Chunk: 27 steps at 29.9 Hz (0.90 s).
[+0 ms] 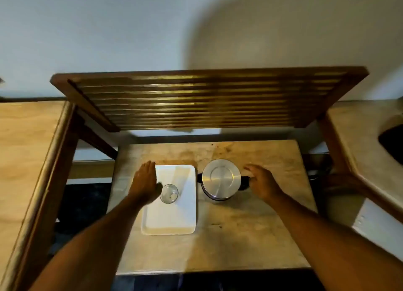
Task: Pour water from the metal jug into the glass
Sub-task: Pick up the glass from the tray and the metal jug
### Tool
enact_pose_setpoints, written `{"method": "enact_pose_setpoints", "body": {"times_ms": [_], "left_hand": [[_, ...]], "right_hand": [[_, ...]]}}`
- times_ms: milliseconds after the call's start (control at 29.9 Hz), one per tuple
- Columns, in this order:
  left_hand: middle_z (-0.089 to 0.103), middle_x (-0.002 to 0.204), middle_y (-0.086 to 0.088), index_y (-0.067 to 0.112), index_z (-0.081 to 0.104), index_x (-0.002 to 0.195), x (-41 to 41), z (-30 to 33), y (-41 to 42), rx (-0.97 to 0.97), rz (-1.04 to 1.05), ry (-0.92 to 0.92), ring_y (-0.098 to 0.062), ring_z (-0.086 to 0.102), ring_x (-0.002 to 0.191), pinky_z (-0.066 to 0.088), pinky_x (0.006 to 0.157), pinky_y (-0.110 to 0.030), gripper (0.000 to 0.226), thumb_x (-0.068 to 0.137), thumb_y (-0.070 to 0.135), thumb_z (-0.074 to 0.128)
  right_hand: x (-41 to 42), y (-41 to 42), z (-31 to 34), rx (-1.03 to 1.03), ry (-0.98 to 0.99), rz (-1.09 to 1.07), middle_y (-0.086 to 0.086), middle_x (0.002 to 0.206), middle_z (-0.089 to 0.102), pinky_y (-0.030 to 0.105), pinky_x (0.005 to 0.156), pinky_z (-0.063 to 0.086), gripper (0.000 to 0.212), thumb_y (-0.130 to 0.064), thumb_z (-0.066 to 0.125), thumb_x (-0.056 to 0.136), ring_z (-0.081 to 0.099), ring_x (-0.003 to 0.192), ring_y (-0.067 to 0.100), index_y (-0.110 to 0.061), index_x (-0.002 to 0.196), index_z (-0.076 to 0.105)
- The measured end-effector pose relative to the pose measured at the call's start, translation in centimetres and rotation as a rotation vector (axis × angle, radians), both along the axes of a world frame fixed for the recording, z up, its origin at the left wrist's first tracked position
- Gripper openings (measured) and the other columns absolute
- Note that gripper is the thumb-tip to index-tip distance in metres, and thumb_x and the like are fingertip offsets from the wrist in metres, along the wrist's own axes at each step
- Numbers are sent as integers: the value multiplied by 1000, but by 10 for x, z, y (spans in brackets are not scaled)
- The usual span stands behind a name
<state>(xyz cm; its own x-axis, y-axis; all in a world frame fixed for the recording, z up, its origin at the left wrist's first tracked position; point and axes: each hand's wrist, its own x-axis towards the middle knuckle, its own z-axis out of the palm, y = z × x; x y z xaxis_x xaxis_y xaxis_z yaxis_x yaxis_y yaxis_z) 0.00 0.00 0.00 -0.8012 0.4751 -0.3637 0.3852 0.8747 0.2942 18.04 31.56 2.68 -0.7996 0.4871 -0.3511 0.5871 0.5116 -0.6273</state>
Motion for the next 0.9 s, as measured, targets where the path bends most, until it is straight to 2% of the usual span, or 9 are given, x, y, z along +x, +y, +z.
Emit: {"method": "enact_pose_setpoints", "body": {"times_ms": [100, 234, 301, 368, 469, 536, 636, 770, 904], "left_hand": [[46, 147, -19, 2, 36, 143, 18, -32, -9, 7, 93, -139, -36, 43, 137, 39, 109, -42, 87, 69, 10, 79], [41, 154, -14, 4, 33, 148, 39, -66, -3, 148, 233, -339, -33, 39, 141, 35, 111, -37, 103, 63, 13, 90], [57, 132, -8, 10, 47, 134, 45, -78, 5, 261, 301, -311, -33, 54, 123, 44, 96, -36, 89, 59, 18, 95], [61, 114, 2, 16, 52, 122, 51, -85, 11, 336, 366, -284, -27, 60, 108, 45, 85, -33, 81, 55, 23, 97], [60, 111, 6, 22, 51, 117, 53, -93, 15, 390, 419, -292, -20, 58, 103, 45, 79, -29, 83, 50, 28, 99], [59, 110, 8, 27, 48, 114, 55, -96, 17, 428, 455, -282, -18, 56, 101, 45, 75, -27, 84, 47, 30, 99], [59, 109, 9, 27, 49, 113, 60, -105, 23, 464, 491, -225, -21, 58, 100, 48, 76, -30, 80, 50, 31, 99], [68, 114, 0, 17, 53, 118, 66, -111, 27, 497, 492, -142, -23, 65, 101, 54, 84, -37, 75, 57, 28, 96], [66, 107, 8, 25, 54, 116, 59, -79, 27, 561, 487, -102, -14, 60, 95, 44, 75, -20, 72, 55, 36, 90]], "right_hand": [[-3, 4, -16, -58, -44, 0, 16, 126, 63, 40, 98, 46, 37, 6, 66, 85, 57, 113, 31, -6, 120, 62], [-14, 18, -23, -95, -88, 67, 12, 98, 70, 33, 80, 51, 23, 11, 65, 80, 64, 91, 27, -9, 91, 70], [-10, 18, -27, -188, -46, -64, 19, 91, 71, 40, 79, 53, 23, 15, 57, 78, 64, 86, 35, -3, 82, 70], [-3, 8, -33, -435, 117, -352, 24, 84, 69, 44, 75, 52, 19, 9, 51, 76, 62, 78, 40, 3, 75, 68], [-2, -17, -43, -712, 273, -695, 15, 66, 64, 37, 62, 45, 33, -10, 42, 86, 57, 64, 32, -2, 65, 65], [-6, -28, -50, -721, 269, -750, 4, 56, 60, 34, 61, 42, 44, -25, 43, 96, 55, 59, 23, -10, 58, 59], [-8, -31, -60, -770, 278, -734, -6, 43, 54, 25, 52, 42, 55, -30, 43, 100, 52, 47, 16, -16, 47, 52], [-15, -34, -60, -810, 331, -745, -2, 43, 58, 20, 40, 44, 32, -33, 56, 74, 55, 43, 16, -16, 47, 62], [-29, -39, -43, -830, 370, -786, -3, 47, 63, 22, 42, 46, 27, -33, 54, 68, 58, 49, 18, -18, 49, 66]]}}
